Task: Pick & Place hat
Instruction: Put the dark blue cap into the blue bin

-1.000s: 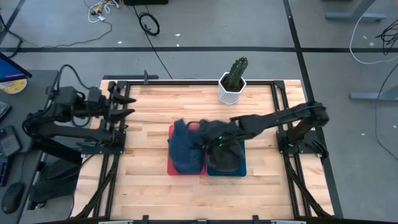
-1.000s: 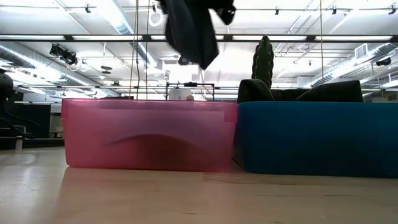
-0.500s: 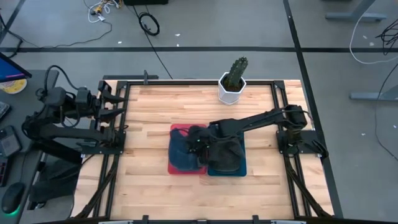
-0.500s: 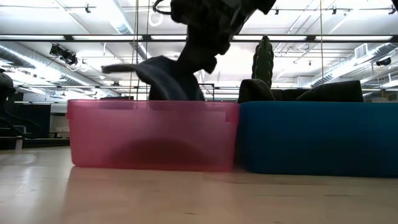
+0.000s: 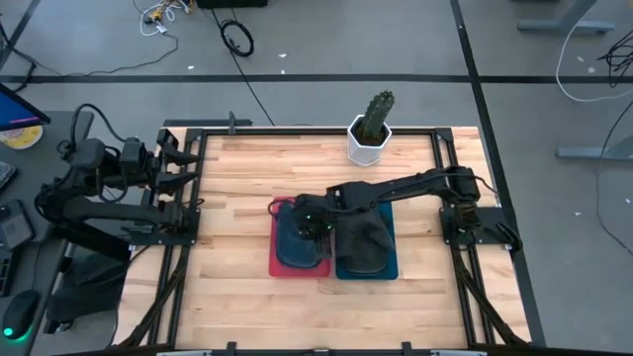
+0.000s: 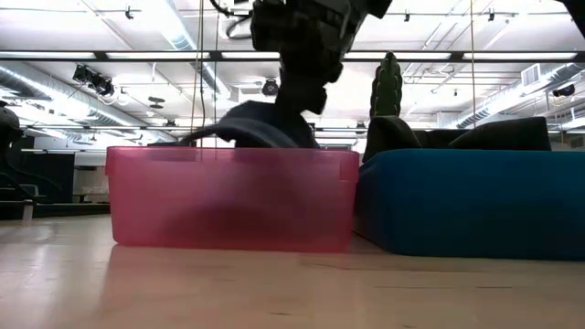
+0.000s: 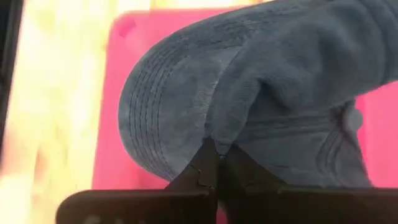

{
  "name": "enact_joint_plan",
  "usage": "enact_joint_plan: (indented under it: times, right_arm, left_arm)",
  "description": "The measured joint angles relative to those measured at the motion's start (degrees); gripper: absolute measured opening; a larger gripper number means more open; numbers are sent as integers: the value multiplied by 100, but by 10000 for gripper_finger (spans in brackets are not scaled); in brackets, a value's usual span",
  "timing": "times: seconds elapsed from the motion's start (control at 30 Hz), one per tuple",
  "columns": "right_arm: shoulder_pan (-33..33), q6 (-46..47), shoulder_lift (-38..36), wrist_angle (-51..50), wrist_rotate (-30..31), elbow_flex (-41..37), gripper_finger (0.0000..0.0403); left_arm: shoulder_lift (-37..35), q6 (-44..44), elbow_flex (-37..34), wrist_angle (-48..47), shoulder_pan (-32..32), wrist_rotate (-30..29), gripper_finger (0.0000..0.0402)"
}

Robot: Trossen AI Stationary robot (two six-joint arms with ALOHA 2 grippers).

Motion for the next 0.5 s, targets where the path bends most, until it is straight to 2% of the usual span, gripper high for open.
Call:
enact_joint_plan:
  times: [0.13,0.23,0.4,0.5]
  right_arm:
    - [16,121,27,529,-17,-43,5]
    - [20,345,23,951,45,-69,30]
    - [-21,609,23,1232,507,-71,121]
    - [-63,886,21,1041,532,-71,184]
  left_arm:
    - [0,-13,0,0,0,0,177]
    - [0,-13,2,2,0,0,177]
    - [0,-13,2,4,0,0,177]
    - [0,-13,2,5,0,0,177]
